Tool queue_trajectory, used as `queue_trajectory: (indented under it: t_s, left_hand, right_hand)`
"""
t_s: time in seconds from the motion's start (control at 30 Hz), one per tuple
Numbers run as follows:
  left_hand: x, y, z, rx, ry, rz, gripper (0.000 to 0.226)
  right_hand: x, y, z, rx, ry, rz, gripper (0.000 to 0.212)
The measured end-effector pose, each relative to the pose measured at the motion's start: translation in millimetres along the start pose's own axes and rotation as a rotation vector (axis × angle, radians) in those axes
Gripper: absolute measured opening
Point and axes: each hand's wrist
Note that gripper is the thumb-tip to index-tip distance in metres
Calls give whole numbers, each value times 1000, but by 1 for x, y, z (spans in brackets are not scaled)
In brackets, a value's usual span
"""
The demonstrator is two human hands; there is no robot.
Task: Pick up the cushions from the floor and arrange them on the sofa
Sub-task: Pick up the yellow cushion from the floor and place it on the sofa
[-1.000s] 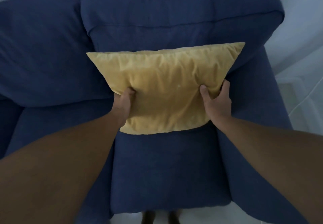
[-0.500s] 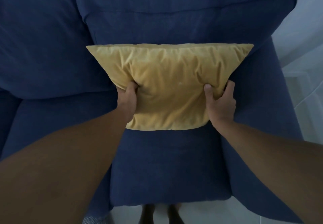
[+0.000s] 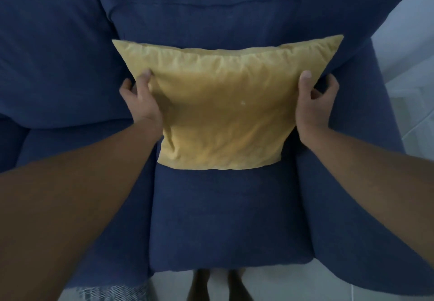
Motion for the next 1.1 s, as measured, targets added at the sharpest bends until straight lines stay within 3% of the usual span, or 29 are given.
queue_trajectory:
  t_s: [0.07, 0.2, 0.33, 0.47, 0.53, 0.6, 0.67, 0.7, 0.77, 0.87, 0.97, 1.1]
  left_hand:
    - [-6, 11, 6, -11, -34, 73, 72]
    - [-9, 18, 8, -40, -46, 138, 68]
    - [2, 18, 9, -72, -47, 109, 67]
    - [-1, 19, 7, -71, -60, 147, 69]
    - [-6, 23, 4, -102, -19, 185, 75]
    - [-10, 28, -3, -252, 122, 330, 80]
    - [-15, 31, -17, -534, 171, 543, 79]
    - [-19, 30, -26, -687, 90, 624, 77]
    - [-30, 25, -44, -916, -221, 786, 73]
    - [-43, 14, -50, -1066, -654, 1180, 76]
    - [-44, 14, -27, -1115, -759, 1437, 80]
    - [-46, 33, 6, -1099, -710, 1588, 72]
  right_hand:
    - [-4, -14, 8, 49, -30, -43, 75]
    - [-10, -35, 14, 196, 99, -140, 43]
    - [-7, -39, 17, 285, 144, -171, 34]
    - [-3, -37, 18, 291, 131, -230, 35]
    - [-1, -36, 12, 272, 99, -257, 47]
    - [1, -33, 7, 317, 119, -346, 69]
    - [-4, -30, -2, 567, 156, -548, 71]
    - [-8, -29, -8, 735, 117, -655, 66]
    - [-21, -23, -20, 1022, -71, -816, 60]
    - [-35, -18, -30, 1121, -320, -1052, 65]
    - [-34, -33, -20, 1025, -362, -1279, 73]
    - [-25, -54, 0, 842, -344, -1385, 72]
Point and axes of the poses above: each hand's wrist, its own z-axis towards the middle knuckle, its own x-axis out of the back of the hand, y = z × x, and after that the axes turned 7 degrees about -x, right-handed
